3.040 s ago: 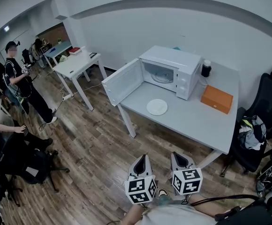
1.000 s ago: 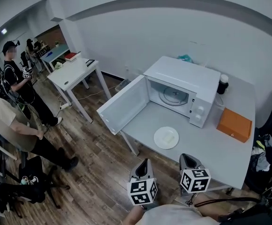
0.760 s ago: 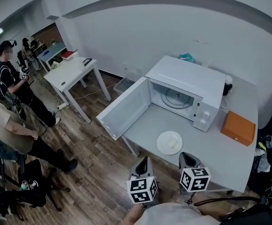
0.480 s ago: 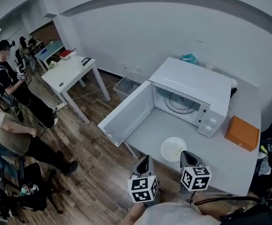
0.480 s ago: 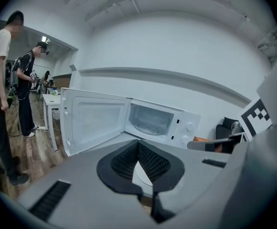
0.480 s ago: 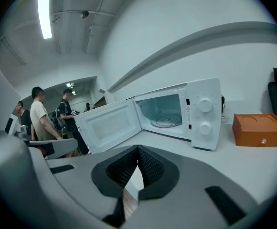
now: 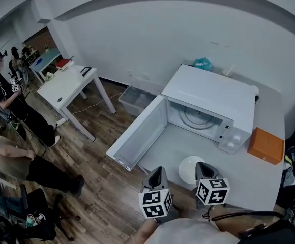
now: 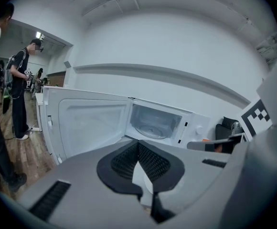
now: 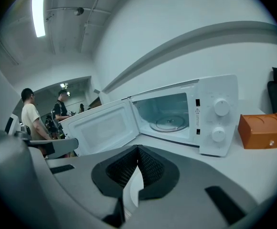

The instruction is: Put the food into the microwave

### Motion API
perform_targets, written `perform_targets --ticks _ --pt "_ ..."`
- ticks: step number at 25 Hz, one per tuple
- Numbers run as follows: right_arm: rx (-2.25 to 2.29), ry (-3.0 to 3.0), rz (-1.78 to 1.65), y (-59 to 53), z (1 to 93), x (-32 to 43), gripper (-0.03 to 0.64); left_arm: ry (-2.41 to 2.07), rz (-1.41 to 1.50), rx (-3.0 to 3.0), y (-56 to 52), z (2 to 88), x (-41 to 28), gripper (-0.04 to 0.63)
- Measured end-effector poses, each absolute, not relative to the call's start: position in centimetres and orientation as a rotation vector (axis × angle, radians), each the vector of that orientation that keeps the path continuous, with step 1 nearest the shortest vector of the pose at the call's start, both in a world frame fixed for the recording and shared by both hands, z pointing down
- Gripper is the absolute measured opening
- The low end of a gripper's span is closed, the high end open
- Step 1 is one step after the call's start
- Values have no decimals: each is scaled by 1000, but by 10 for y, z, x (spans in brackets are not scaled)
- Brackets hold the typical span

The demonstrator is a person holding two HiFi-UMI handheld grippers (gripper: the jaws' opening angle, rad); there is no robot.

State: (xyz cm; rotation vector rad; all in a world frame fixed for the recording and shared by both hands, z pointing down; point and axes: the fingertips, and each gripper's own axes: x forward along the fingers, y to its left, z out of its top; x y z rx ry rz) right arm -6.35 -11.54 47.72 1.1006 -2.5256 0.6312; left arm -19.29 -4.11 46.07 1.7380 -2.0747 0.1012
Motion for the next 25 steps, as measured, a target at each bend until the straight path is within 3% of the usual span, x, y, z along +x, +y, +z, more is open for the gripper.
perform_targets --ticks 13,25 --pt "1215 -2503 652 -151 476 -94 17 -2006 139 1835 -92 462 -230 2" --pt "1317 -2455 675 -174 479 -68 16 -1896 144 1899 -137 469 -204 2"
